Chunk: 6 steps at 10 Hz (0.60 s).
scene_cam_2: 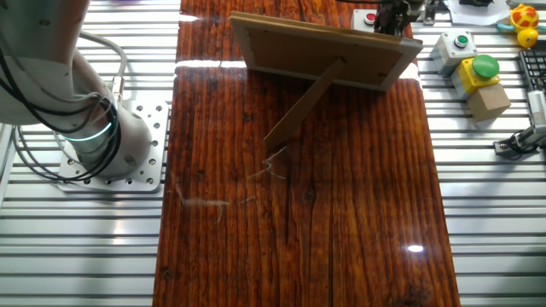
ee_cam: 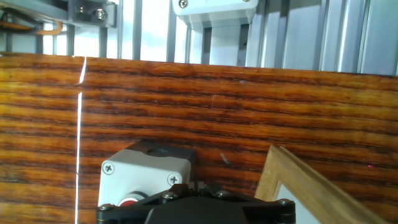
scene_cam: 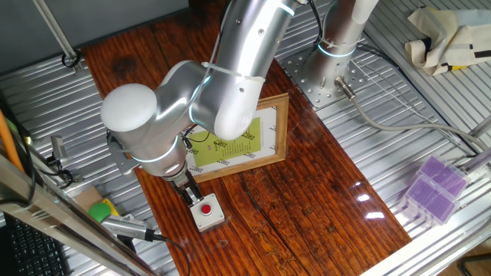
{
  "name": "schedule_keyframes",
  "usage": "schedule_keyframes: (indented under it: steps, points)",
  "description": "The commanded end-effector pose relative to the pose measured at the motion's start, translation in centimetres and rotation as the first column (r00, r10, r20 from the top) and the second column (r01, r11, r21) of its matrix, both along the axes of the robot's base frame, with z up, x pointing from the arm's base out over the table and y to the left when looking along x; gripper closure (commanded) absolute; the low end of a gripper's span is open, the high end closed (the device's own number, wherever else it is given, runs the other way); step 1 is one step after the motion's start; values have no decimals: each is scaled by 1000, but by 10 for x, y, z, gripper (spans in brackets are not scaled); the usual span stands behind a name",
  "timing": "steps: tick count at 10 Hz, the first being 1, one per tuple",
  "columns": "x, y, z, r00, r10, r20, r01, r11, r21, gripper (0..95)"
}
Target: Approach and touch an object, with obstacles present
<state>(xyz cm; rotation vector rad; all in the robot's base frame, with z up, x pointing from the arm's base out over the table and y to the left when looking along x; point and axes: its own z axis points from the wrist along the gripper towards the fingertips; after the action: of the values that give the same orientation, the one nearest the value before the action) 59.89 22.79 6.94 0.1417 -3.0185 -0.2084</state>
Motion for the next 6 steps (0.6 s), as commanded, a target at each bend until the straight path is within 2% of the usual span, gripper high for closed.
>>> schedule_keyframes:
  steps: [1, 6]
  points:
    - [0, 0, 0, 1000, 0, 0, 0, 1000, 1, 950]
    - [0, 0, 0, 1000, 5, 1, -5, 1000, -1, 950]
